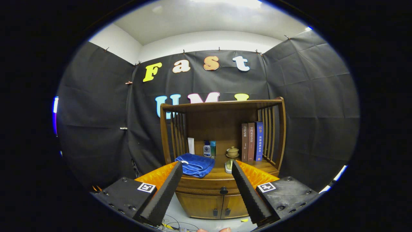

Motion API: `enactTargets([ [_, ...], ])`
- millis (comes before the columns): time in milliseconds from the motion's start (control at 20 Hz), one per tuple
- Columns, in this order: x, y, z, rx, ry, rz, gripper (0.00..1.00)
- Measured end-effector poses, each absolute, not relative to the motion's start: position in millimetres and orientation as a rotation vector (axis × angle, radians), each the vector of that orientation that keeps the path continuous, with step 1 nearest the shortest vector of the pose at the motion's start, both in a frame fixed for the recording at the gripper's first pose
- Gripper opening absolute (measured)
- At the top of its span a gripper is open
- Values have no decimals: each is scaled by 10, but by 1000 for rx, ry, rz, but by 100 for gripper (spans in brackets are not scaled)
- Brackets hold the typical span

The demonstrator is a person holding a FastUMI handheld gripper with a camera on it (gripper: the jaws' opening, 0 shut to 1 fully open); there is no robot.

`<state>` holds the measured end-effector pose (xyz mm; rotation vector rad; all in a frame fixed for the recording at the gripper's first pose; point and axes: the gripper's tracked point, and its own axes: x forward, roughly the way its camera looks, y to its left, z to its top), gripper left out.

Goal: Pull open the drawer, take out the items inside it, and place them on the countertop above the cabinet.

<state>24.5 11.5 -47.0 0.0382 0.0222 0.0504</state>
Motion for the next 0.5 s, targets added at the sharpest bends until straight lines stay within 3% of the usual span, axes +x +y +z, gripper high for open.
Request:
enactTargets([
  [500,263,94,-503,40,22,48,99],
])
